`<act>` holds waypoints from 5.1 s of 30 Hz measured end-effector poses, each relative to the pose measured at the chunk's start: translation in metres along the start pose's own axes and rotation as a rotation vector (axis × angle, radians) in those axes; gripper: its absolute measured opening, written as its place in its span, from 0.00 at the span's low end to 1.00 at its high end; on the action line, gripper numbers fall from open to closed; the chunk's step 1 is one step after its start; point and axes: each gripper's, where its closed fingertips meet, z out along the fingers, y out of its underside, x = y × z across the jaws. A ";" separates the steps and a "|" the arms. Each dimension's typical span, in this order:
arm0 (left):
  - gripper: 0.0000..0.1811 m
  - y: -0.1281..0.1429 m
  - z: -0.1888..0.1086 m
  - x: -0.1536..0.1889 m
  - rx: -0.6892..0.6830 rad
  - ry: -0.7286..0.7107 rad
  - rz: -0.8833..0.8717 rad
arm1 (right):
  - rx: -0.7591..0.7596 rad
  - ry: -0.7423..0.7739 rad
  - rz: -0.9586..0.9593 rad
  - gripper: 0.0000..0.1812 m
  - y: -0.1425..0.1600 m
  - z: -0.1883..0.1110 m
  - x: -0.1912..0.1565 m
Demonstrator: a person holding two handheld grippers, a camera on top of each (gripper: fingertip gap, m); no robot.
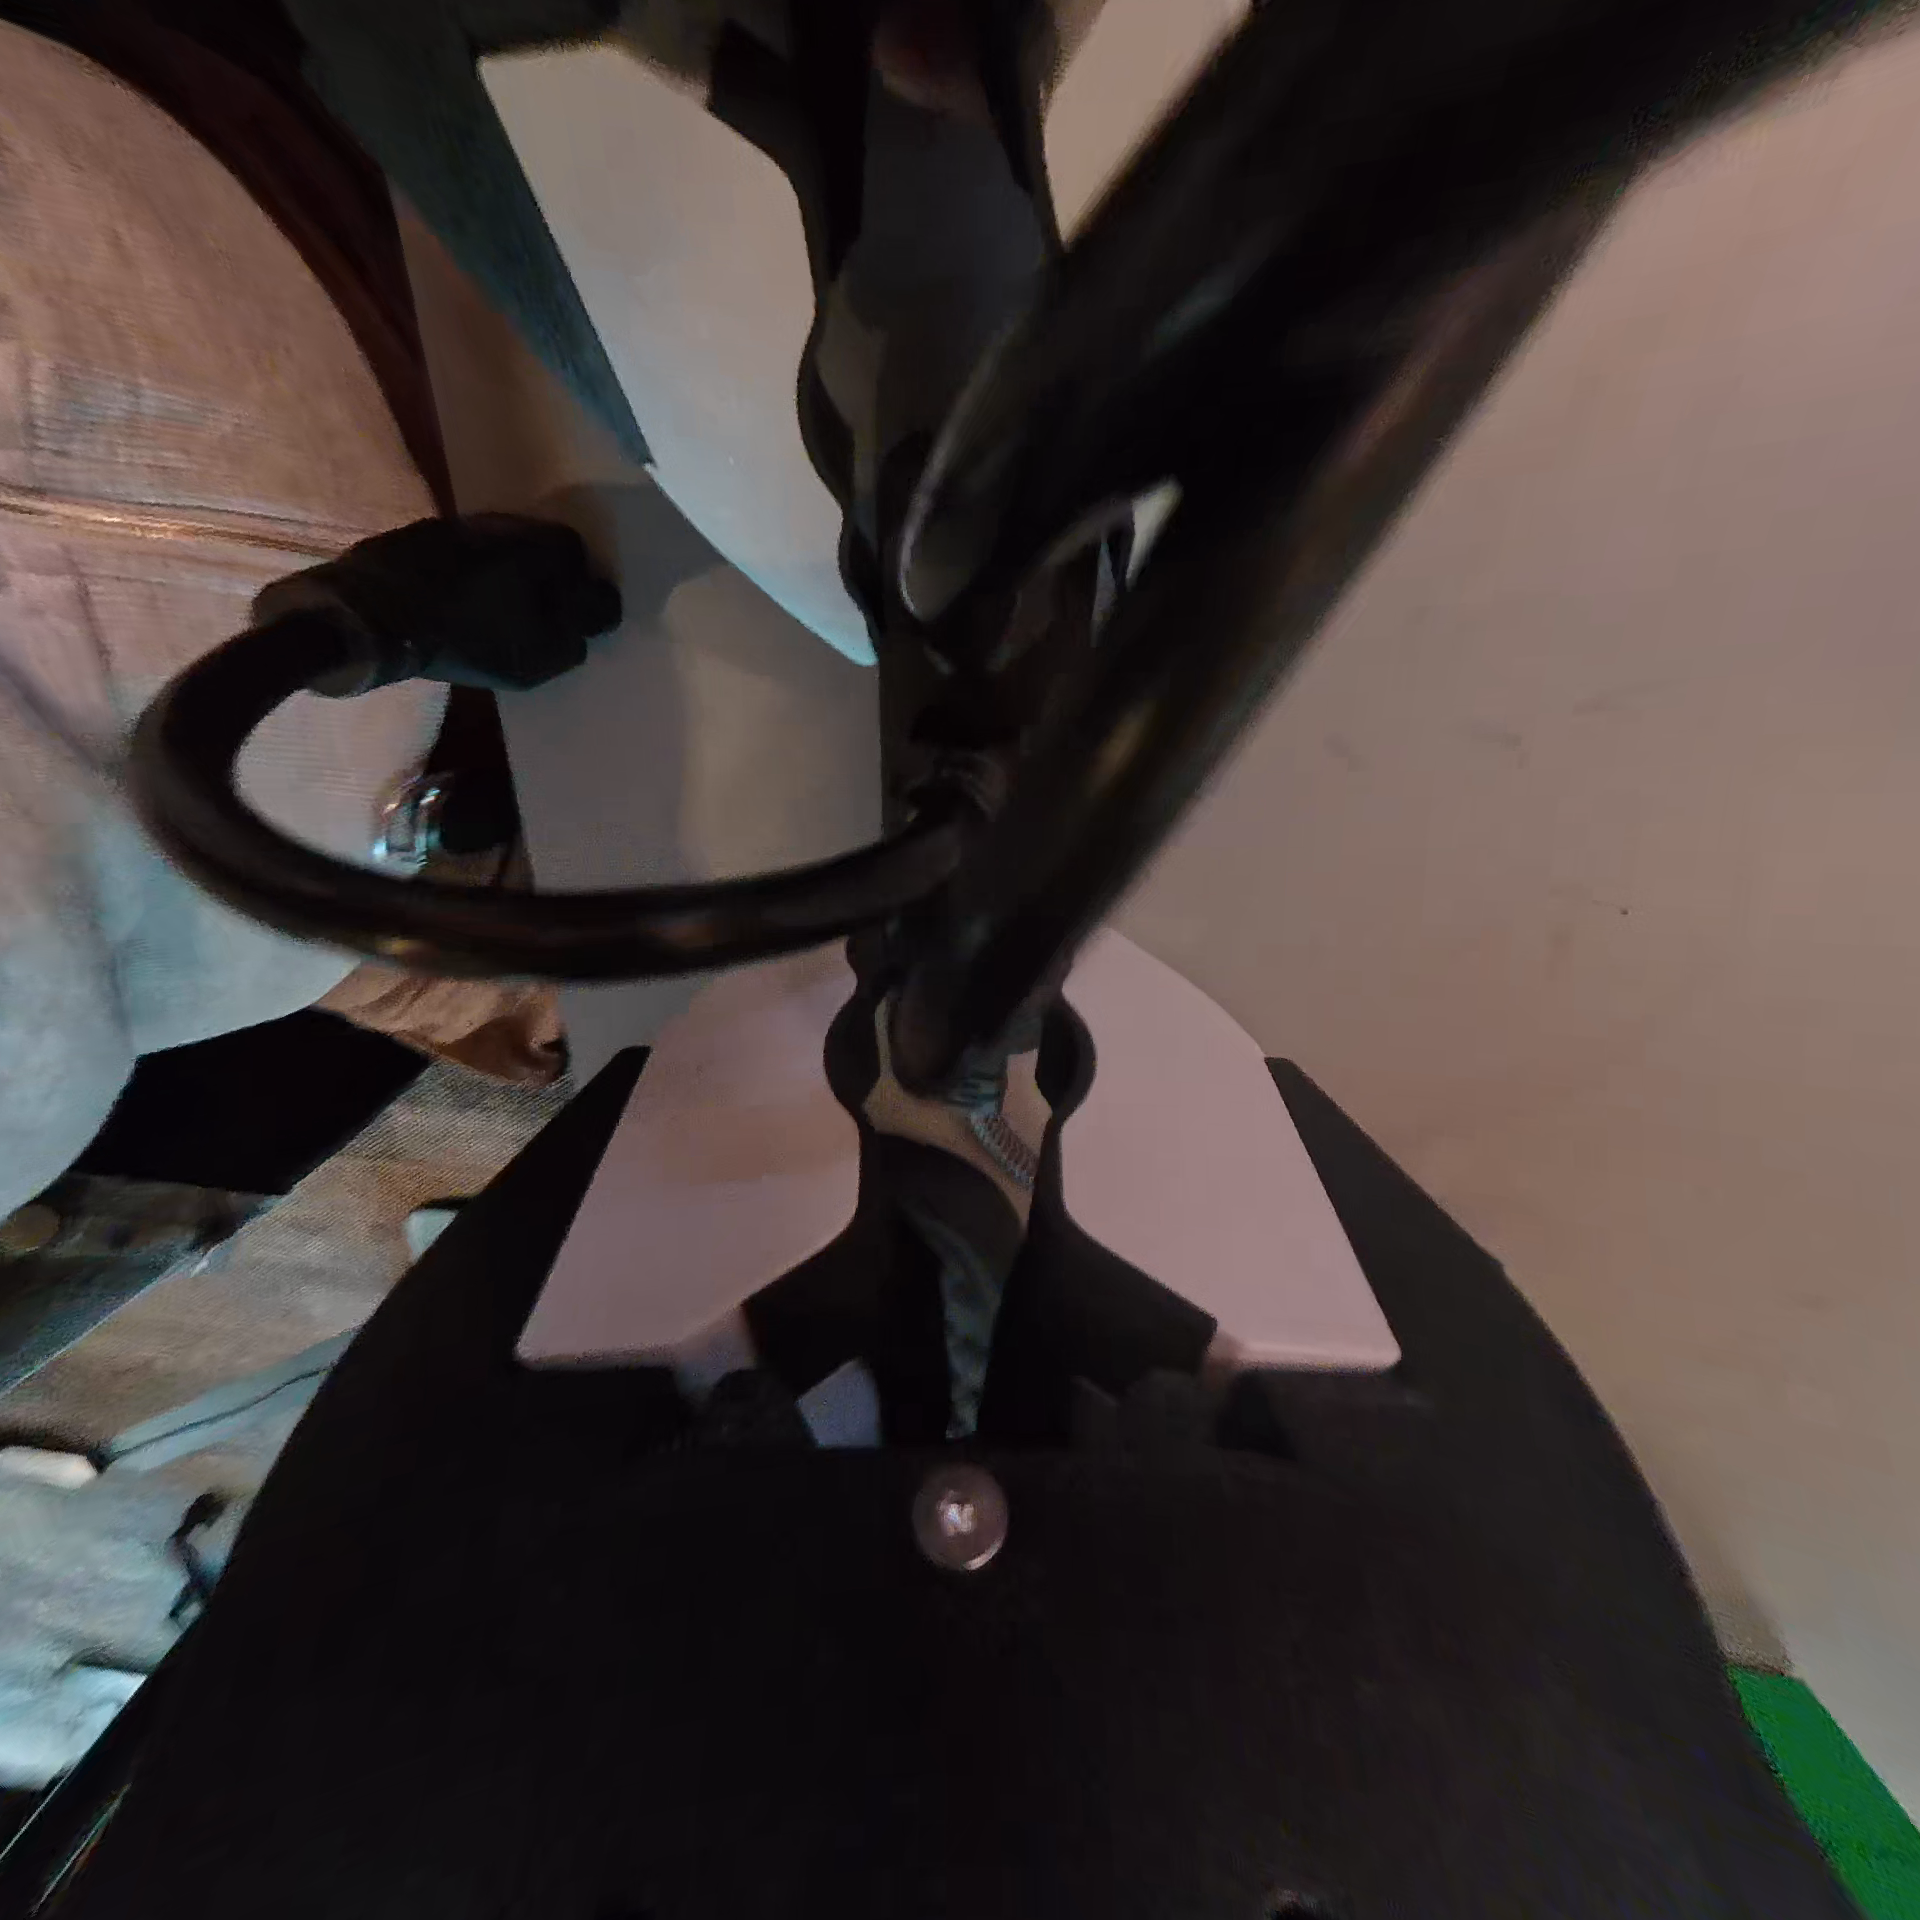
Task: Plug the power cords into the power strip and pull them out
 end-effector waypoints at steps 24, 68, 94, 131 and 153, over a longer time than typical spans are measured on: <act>0.25 0.000 0.000 0.002 0.003 0.014 0.010 | 0.137 0.043 -0.083 0.09 0.002 -0.030 -0.003; 0.25 0.000 0.000 0.003 0.001 0.019 0.007 | -0.056 0.044 0.007 0.09 0.002 -0.026 -0.003; 0.25 0.001 0.000 0.003 0.001 0.021 0.006 | -0.019 0.027 0.046 0.09 0.002 -0.019 -0.004; 0.69 -0.032 -0.041 0.002 0.304 -0.089 0.019 | 1.210 0.275 0.149 0.62 0.030 -0.077 -0.010; 0.59 -0.009 -0.060 0.009 0.166 -0.233 -0.002 | 1.273 0.431 0.067 0.56 0.033 -0.081 -0.016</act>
